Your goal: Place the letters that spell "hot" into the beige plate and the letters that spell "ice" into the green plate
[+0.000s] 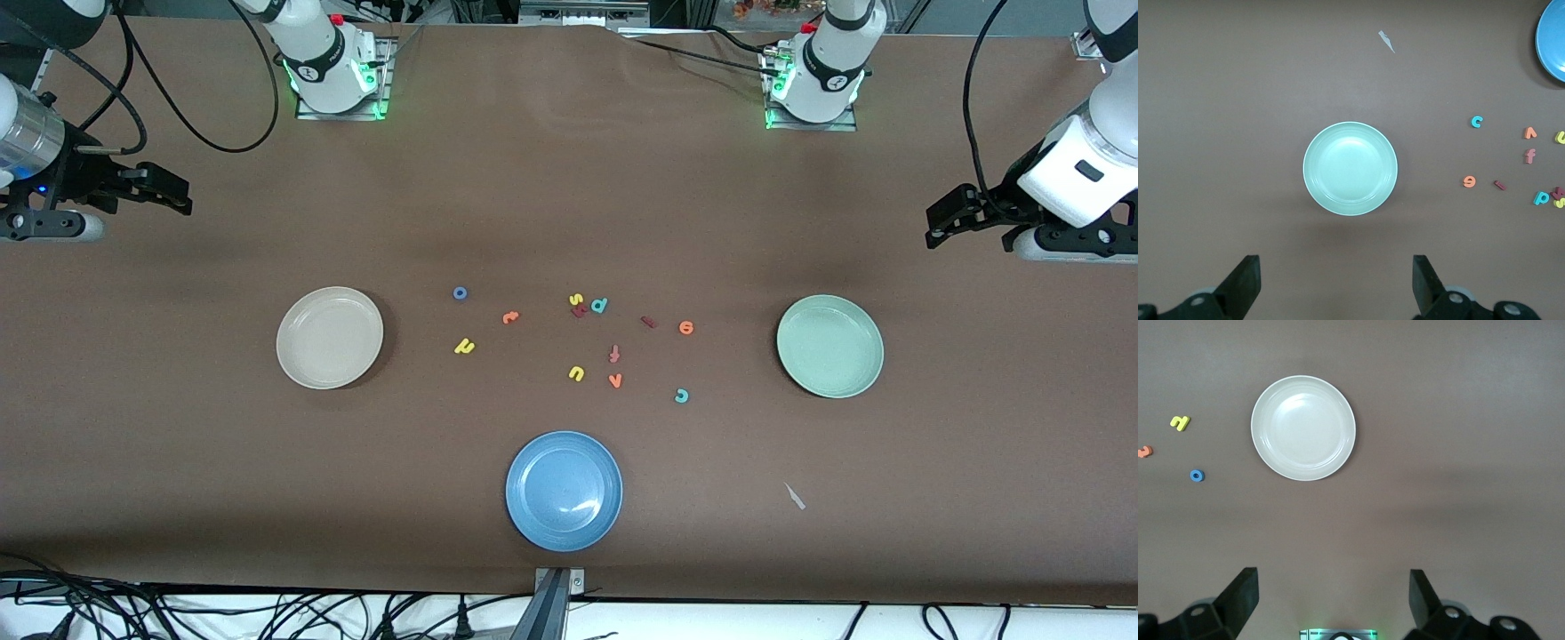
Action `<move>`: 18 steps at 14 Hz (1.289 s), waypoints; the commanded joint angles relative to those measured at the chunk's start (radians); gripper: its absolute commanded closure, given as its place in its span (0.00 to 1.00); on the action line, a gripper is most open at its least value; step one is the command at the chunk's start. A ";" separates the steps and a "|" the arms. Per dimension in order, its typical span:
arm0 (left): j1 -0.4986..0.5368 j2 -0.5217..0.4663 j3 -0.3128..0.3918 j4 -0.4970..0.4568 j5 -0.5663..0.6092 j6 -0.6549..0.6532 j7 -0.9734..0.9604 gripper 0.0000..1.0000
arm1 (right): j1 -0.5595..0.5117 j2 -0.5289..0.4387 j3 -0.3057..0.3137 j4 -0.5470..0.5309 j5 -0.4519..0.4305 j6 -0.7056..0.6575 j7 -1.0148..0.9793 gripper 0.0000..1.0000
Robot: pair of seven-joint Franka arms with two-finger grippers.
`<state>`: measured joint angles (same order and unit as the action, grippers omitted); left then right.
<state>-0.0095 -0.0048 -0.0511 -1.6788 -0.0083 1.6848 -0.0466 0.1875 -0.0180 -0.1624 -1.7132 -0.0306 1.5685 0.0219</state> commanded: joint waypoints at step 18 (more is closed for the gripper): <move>0.006 -0.009 -0.003 0.007 0.004 -0.045 0.021 0.00 | 0.001 0.009 -0.005 0.020 0.015 -0.018 0.006 0.00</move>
<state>-0.0095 -0.0048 -0.0524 -1.6788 -0.0083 1.6613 -0.0466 0.1875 -0.0177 -0.1625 -1.7132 -0.0304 1.5670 0.0226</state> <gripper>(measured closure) 0.000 0.000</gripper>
